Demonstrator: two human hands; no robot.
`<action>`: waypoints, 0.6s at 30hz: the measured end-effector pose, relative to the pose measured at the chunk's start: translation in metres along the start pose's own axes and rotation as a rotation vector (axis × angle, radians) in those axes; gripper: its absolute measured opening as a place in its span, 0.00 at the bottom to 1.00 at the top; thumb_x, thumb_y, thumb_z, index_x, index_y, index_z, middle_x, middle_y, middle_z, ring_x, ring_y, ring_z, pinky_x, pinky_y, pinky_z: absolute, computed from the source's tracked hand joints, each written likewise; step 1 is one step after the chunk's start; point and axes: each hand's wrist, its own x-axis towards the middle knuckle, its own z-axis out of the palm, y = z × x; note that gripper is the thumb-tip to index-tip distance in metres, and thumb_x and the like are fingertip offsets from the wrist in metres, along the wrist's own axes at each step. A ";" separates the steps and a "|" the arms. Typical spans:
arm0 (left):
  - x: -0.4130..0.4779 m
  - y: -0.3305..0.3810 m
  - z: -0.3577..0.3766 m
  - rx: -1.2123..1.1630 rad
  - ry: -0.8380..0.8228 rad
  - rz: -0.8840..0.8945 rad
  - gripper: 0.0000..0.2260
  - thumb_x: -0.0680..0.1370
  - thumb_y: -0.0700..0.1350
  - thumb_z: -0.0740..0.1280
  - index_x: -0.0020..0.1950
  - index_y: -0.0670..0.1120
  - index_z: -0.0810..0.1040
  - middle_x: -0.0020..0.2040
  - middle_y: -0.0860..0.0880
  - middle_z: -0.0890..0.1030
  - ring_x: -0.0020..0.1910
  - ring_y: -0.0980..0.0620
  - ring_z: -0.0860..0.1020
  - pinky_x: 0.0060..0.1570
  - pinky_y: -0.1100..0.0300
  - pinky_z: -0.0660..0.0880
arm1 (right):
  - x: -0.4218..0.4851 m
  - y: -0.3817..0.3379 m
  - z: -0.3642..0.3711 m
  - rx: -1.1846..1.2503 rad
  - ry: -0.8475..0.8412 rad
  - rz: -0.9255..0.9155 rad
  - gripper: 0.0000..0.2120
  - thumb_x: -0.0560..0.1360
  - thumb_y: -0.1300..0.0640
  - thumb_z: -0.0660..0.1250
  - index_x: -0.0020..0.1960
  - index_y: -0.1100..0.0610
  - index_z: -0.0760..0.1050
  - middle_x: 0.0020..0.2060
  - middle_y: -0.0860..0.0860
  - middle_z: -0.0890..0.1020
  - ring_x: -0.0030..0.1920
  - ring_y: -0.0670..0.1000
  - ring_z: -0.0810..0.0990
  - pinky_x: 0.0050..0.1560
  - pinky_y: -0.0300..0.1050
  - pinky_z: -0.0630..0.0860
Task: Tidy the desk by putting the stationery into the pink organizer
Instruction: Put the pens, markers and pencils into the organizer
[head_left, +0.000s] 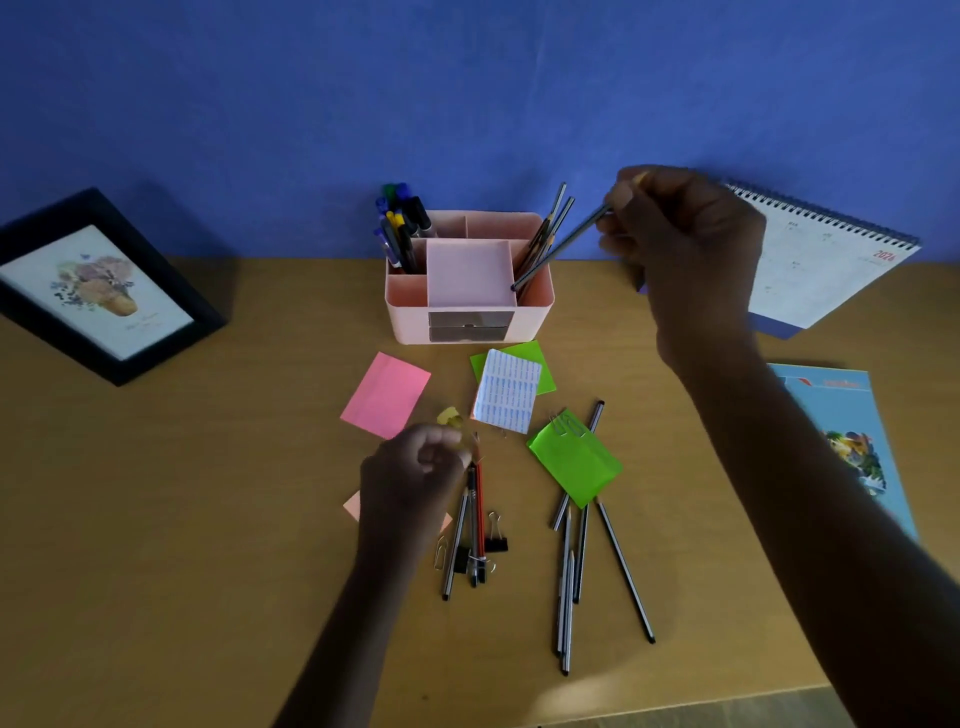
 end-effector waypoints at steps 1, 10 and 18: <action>-0.004 -0.005 0.001 0.114 -0.005 0.016 0.08 0.75 0.44 0.78 0.53 0.50 0.87 0.43 0.57 0.87 0.42 0.57 0.86 0.48 0.53 0.84 | 0.010 0.006 0.002 -0.054 0.015 -0.027 0.07 0.80 0.60 0.74 0.55 0.61 0.86 0.43 0.59 0.88 0.43 0.57 0.88 0.42 0.48 0.86; -0.028 -0.021 0.021 0.363 -0.104 0.019 0.14 0.75 0.45 0.79 0.60 0.50 0.83 0.46 0.56 0.85 0.46 0.55 0.84 0.52 0.51 0.81 | 0.041 0.068 0.036 -0.455 -0.019 -0.092 0.05 0.77 0.55 0.72 0.47 0.52 0.87 0.37 0.46 0.87 0.38 0.47 0.87 0.44 0.55 0.86; -0.028 -0.022 0.023 0.355 -0.096 -0.007 0.15 0.74 0.41 0.80 0.58 0.51 0.84 0.45 0.57 0.86 0.45 0.57 0.83 0.47 0.58 0.78 | 0.044 0.092 0.048 -0.606 0.008 -0.061 0.07 0.77 0.56 0.72 0.42 0.56 0.86 0.35 0.48 0.86 0.35 0.49 0.86 0.40 0.55 0.85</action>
